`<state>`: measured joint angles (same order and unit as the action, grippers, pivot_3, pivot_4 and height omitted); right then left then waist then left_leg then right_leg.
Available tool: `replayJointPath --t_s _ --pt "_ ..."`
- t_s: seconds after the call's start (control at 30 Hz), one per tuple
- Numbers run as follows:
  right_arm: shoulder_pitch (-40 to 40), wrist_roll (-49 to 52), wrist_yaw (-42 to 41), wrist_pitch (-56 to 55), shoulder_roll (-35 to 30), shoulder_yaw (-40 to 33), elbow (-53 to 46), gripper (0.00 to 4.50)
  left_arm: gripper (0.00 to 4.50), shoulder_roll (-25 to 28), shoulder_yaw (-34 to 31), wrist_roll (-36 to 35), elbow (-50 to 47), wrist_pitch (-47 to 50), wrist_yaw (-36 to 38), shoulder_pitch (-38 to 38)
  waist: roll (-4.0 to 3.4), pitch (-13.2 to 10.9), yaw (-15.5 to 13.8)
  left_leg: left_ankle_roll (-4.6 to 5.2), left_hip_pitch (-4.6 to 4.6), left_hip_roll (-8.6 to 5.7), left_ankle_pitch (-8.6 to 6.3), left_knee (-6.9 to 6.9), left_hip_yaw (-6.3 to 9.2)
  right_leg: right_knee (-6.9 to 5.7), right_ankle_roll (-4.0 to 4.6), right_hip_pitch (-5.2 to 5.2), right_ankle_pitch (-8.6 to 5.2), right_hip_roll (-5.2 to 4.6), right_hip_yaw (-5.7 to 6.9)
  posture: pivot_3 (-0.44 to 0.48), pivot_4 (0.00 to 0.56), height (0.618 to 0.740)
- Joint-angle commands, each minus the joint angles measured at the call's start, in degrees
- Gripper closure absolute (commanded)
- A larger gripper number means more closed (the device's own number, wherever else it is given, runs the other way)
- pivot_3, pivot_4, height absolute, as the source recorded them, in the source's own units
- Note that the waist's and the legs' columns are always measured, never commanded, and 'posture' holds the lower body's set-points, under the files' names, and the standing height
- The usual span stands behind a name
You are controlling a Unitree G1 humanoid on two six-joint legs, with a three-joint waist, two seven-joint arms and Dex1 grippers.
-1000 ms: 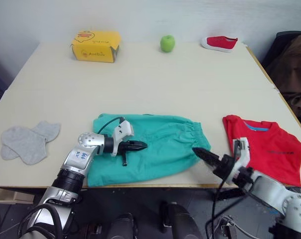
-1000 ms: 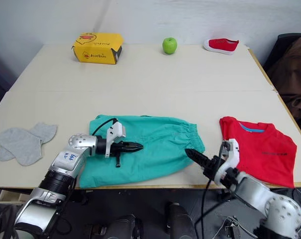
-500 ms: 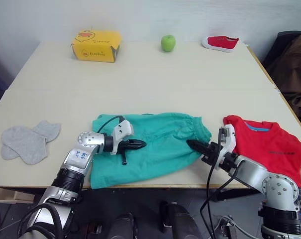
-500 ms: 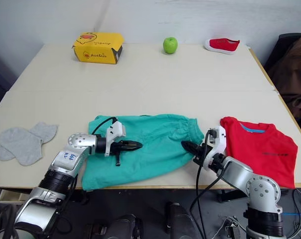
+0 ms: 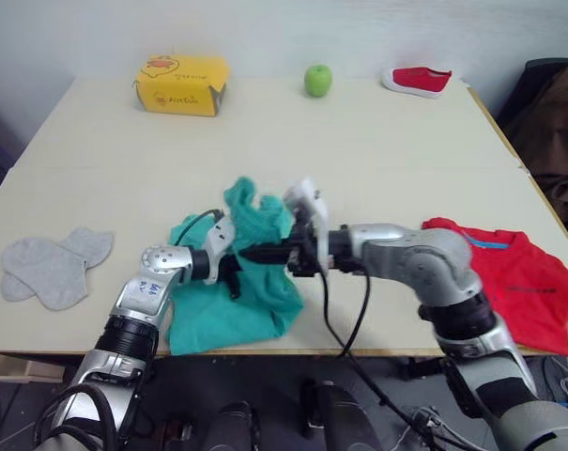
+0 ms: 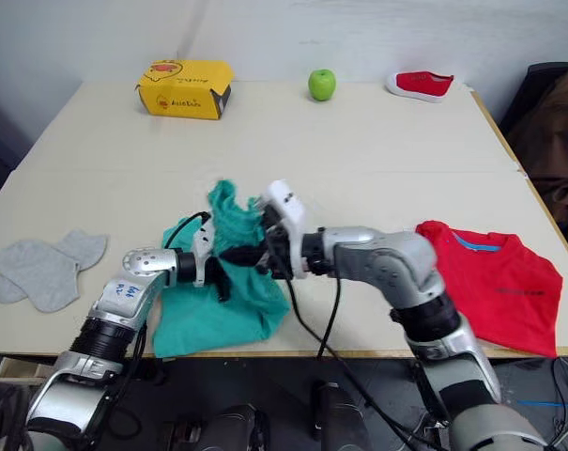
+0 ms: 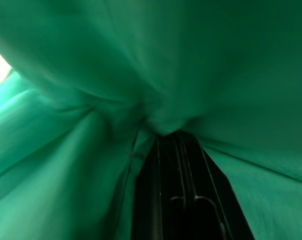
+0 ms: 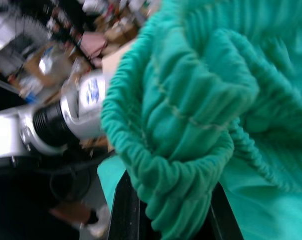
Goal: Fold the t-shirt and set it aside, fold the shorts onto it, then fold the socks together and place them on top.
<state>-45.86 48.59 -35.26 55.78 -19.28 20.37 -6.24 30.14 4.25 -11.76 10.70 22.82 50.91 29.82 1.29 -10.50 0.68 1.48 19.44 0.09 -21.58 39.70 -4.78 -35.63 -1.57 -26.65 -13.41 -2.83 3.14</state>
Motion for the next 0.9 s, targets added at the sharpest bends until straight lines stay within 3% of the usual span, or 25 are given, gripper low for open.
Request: replayJointPath --t_s 0.03,0.17,0.2,0.33,0.43,0.53,0.73,0.8,0.9 --pt "-2.40 -4.80 -4.71 -4.03 2.40 1.70 3.10 4.49 4.32 3.22 -7.72 -6.22 -10.67 9.47 -1.88 -1.02 0.00 0.00 0.14 0.01 0.05 -0.01 -0.01 0.00 0.00 0.04 -0.01 -0.02 0.01 -0.01 0.00 0.000 0.150 0.740" --pt "-3.21 -9.11 -9.74 -6.46 5.32 4.06 6.51 4.50 3.38 9.22 -11.75 -7.18 -18.02 12.47 -1.54 -7.36 -0.03 -0.02 1.13 0.07 0.07 -0.01 -0.08 -0.09 0.01 0.20 -0.02 -0.02 0.01 -0.02 0.01 0.000 0.150 0.740" --pt "-3.30 -10.15 -10.86 -7.08 6.02 4.54 7.41 3.98 3.02 10.35 -13.29 -7.62 -18.84 13.20 -1.96 -8.53 -0.03 -0.02 1.12 0.06 0.07 -0.01 -0.10 -0.12 0.01 0.24 -0.02 -0.02 0.00 -0.01 0.01 0.000 0.150 0.740" --pt "-3.77 -12.44 -16.41 -8.21 8.08 6.42 8.51 2.77 1.81 15.11 -21.82 -10.26 -18.93 16.46 -3.00 -10.44 -0.04 -0.03 1.06 0.02 0.10 0.03 -0.10 -0.14 0.03 0.28 -0.01 -0.05 0.00 0.02 0.07 0.000 0.150 0.740" --pt "-4.35 -12.16 -20.34 -8.04 9.40 6.17 7.52 1.82 0.92 18.34 -24.59 -10.81 -16.42 16.42 -2.90 -9.38 -0.05 -0.04 1.03 -0.06 0.10 0.03 -0.07 -0.14 0.10 0.23 0.01 -0.06 -0.01 0.01 0.12 0.000 0.150 0.740" --pt "-5.58 -12.40 -23.36 -7.81 8.43 4.58 6.47 1.82 0.92 20.30 -24.37 -11.80 -14.04 16.25 -1.89 -5.40 -0.07 -0.05 0.77 -0.10 0.09 -0.01 -0.04 -0.14 0.17 0.18 0.03 -0.04 -0.02 -0.04 0.20 0.000 0.150 0.740" --pt "-6.10 -12.20 -24.72 -6.04 5.20 0.53 4.59 1.82 0.92 17.48 -18.97 -15.34 -16.20 17.33 -0.18 0.94 -0.07 -0.05 0.86 -0.09 0.22 -0.22 -0.02 -0.14 0.44 0.21 0.03 -0.01 -0.02 -0.30 0.47 0.000 0.150 0.740" --pt "-5.30 -14.02 -23.05 -6.53 4.76 0.53 4.57 2.20 0.89 15.12 -14.98 -15.55 -17.40 17.08 0.68 2.84 -0.07 -0.05 0.87 -0.07 0.30 -0.25 -0.01 -0.14 0.48 0.26 0.02 -0.03 -0.02 -0.34 0.55 0.000 0.150 0.740" --pt "-3.72 -17.64 -21.82 -9.02 4.56 2.28 5.37 3.05 1.50 13.23 -11.36 -15.23 -17.94 16.47 1.68 3.81 -0.07 -0.05 1.25 -0.06 0.35 -0.26 0.00 -0.13 0.50 0.30 0.02 -0.06 -0.02 -0.34 0.61 0.000 0.150 0.740"
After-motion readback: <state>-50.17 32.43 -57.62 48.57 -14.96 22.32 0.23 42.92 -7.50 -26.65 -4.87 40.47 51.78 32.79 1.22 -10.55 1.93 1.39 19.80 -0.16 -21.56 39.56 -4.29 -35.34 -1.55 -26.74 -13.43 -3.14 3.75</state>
